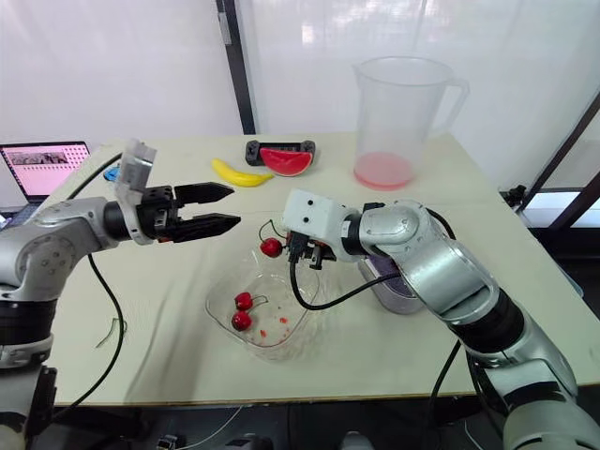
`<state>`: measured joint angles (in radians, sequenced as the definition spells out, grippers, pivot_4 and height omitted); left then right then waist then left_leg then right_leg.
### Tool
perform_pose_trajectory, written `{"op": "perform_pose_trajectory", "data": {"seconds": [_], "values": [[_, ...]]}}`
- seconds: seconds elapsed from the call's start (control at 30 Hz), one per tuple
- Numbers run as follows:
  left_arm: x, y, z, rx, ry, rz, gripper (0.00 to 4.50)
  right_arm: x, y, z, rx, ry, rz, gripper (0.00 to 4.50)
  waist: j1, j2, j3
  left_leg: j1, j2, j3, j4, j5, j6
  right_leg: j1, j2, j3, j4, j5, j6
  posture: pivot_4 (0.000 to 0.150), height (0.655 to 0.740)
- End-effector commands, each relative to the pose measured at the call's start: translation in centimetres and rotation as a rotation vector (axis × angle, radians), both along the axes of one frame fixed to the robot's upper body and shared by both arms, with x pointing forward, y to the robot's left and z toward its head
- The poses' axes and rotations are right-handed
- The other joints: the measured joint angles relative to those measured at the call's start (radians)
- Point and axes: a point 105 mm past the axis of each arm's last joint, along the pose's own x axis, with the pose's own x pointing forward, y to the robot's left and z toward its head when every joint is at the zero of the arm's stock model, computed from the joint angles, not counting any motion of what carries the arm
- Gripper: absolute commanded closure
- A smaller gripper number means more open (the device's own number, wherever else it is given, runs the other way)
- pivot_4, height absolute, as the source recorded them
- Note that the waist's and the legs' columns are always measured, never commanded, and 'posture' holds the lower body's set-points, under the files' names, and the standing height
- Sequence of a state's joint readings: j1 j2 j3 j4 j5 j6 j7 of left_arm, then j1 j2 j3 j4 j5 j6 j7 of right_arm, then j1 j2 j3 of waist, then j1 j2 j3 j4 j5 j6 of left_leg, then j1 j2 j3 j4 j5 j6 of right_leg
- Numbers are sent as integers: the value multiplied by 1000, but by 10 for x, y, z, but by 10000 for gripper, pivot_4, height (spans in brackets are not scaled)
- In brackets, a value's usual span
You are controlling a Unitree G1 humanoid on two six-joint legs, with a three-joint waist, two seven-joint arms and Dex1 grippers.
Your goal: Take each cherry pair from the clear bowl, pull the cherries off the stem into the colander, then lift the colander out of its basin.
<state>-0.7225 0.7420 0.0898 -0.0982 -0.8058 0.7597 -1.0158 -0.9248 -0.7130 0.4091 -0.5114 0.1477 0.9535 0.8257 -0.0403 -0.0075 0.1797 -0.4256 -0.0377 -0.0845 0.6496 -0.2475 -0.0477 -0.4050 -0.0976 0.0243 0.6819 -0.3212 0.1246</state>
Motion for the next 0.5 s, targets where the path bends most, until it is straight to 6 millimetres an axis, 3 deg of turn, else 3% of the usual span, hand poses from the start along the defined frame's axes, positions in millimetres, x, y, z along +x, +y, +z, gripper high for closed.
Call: {"op": "perform_pose_trajectory", "data": {"seconds": [0.03,0.4,0.5], "values": [[-6,-14,12,16,-67,-15,0,-1,1,18,-20,-114,-8,28154,0,0,0,0,0,0,0,0,0,0,0,0,0,0,0,1500,7400],[-2,-45,8,1,-49,-1,0,0,2,26,-102,-209,19,28154,-2,0,0,0,0,0,0,0,0,0,0,0,0,0,0,1500,7400],[1,-49,6,0,-47,11,9334,-1,4,25,-106,-211,30,28788,-2,0,0,0,0,0,0,1,-1,0,0,0,0,0,0,1500,7400]]}}
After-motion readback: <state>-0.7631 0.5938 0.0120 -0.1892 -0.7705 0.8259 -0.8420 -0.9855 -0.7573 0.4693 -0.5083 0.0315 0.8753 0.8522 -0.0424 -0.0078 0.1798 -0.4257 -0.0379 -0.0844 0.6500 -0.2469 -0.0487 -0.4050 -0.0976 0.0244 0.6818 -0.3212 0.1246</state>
